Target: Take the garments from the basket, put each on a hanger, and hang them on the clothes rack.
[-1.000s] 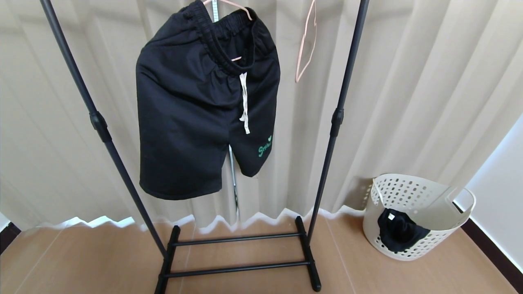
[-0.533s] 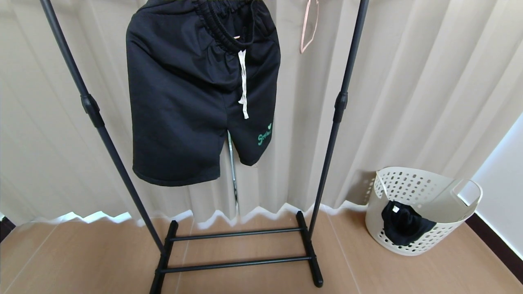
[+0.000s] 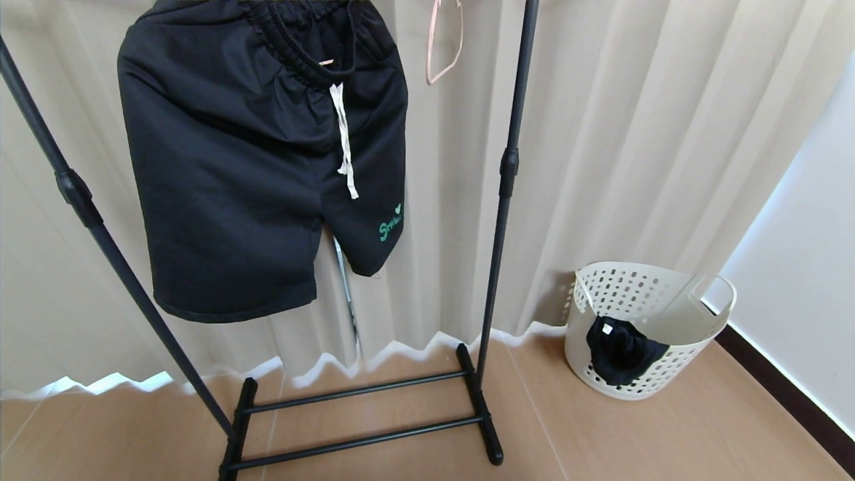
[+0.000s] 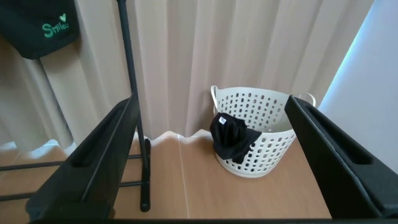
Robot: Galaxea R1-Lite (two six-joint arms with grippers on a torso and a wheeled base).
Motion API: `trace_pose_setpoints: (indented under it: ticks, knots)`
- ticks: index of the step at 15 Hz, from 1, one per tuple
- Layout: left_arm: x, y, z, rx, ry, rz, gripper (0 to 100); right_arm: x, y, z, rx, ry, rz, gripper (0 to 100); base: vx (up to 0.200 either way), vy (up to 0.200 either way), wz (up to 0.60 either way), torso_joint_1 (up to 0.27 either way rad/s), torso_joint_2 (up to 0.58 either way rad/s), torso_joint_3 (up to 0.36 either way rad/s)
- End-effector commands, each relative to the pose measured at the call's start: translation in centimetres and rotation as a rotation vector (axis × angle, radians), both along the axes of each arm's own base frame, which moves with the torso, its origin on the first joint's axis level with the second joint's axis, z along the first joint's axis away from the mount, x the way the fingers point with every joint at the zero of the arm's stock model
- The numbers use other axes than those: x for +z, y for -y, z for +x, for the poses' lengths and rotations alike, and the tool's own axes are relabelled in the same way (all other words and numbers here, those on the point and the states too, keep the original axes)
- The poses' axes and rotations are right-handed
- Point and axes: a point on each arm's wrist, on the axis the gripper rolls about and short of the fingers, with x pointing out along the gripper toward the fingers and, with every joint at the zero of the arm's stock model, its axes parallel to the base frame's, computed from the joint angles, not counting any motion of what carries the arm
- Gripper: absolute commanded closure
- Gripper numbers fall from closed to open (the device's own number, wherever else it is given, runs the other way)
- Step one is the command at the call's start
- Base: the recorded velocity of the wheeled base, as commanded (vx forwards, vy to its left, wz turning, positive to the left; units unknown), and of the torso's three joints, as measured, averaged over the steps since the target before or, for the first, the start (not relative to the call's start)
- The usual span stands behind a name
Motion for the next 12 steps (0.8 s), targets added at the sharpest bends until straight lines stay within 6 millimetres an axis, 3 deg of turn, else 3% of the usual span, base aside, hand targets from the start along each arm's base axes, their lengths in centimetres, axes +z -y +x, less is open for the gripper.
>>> trace_pose_setpoints:
  ticks: [1, 9, 12]
  knots:
    - [0.00, 0.00, 0.01, 0.000, -0.002, 0.000, 0, 0.02, 0.00, 0.01, 0.000, 0.000, 0.000, 0, 0.000, -0.200, 0.00, 0.007, 0.00, 0.007]
    - [0.00, 0.00, 0.01, 0.000, -0.002, 0.000, 0, 0.02, 0.00, 0.01, 0.000, 0.000, 0.000, 0, 0.000, -0.200, 0.00, 0.002, 0.00, 0.002]
    - [0.00, 0.00, 0.01, 0.000, -0.002, 0.000, 0, 0.02, 0.00, 0.01, 0.000, 0.000, 0.000, 0, 0.000, -0.200, -0.60, -0.001, 0.00, -0.001]
